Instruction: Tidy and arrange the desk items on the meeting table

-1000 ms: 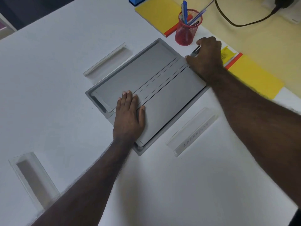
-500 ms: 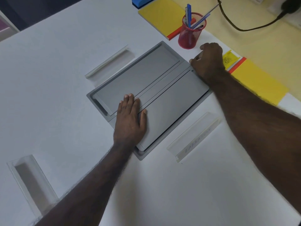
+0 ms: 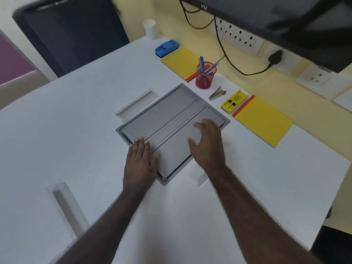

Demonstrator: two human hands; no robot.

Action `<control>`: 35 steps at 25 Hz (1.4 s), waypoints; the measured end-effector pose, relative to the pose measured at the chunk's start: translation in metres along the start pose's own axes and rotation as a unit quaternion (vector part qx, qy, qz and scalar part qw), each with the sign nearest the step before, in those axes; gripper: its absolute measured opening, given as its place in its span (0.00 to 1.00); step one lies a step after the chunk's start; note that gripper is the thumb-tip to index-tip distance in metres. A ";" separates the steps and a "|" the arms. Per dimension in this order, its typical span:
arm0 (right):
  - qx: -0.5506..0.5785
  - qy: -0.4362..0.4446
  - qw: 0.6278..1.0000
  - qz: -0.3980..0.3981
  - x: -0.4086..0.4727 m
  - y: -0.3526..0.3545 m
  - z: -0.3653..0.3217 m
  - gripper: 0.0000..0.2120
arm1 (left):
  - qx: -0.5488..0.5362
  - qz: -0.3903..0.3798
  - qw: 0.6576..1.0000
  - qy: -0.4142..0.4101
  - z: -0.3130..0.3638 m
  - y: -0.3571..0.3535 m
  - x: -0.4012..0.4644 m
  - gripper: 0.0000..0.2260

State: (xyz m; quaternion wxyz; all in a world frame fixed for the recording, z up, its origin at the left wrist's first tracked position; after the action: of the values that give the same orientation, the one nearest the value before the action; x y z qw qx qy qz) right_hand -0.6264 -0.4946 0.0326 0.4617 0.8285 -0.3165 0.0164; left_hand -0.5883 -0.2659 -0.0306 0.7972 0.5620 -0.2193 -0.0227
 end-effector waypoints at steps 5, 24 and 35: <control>0.028 -0.005 1.000 -0.014 -0.079 0.050 -0.051 0.23 | -0.034 0.061 0.998 0.010 0.006 0.072 -0.052 0.26; 0.012 0.152 0.986 -0.068 -0.315 0.208 -0.138 0.26 | -0.123 0.207 0.968 0.067 0.052 0.270 -0.290 0.25; 0.080 0.261 0.950 -0.154 -0.501 0.262 -0.130 0.24 | -0.048 0.234 0.960 0.143 0.070 0.348 -0.512 0.24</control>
State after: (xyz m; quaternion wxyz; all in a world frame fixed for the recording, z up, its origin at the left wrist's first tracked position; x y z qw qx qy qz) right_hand -1.1332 -0.2368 0.1448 0.4576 0.8679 -0.0512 0.1861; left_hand -1.1504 -0.0557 0.1376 0.8291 0.4536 -0.2270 0.2352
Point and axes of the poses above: each hand's wrist, its own x-axis towards the middle knuckle, its own y-axis out of the back of the hand, z = x × y, the point moved 5 cm from there along x, towards the middle knuckle, and after that the axes turned 12 degrees about z, right-handed, at the moved point
